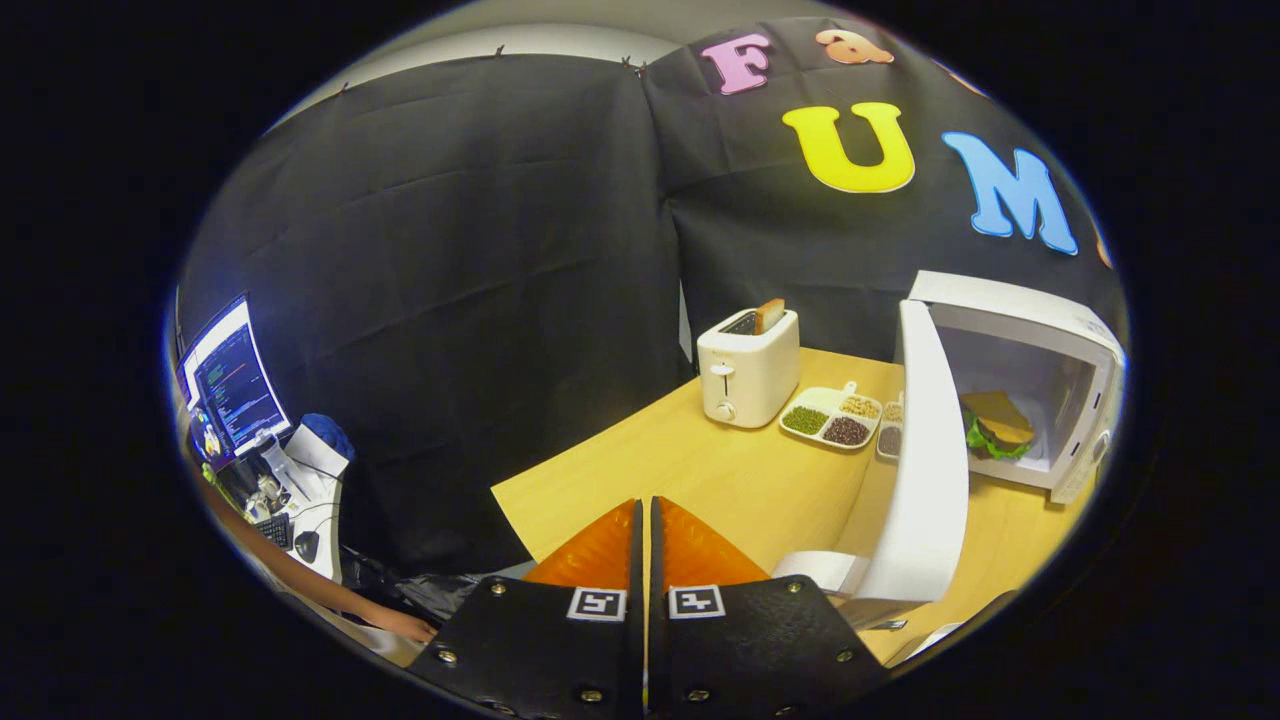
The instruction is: Open the microwave, put the food inside, and close the microwave door.
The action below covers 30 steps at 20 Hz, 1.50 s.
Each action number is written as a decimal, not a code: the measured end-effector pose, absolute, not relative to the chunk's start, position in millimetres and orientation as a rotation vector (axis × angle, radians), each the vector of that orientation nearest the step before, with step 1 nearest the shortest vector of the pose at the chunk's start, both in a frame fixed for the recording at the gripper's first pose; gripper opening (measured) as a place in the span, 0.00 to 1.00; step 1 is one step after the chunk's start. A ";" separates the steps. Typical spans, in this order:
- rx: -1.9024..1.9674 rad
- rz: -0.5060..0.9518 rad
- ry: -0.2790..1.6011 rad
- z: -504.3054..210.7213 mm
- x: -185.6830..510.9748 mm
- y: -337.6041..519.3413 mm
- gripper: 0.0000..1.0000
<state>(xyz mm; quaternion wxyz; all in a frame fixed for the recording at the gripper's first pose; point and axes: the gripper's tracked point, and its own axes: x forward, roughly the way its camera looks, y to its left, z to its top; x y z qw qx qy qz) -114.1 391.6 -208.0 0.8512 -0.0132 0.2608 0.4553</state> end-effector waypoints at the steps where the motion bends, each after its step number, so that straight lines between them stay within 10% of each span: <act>1: -0.028 0.949 0.556 -213.5 -109.7 390.6 0.02; 30: -0.014 0.570 0.623 -232.6 -24.4 238.4 0.00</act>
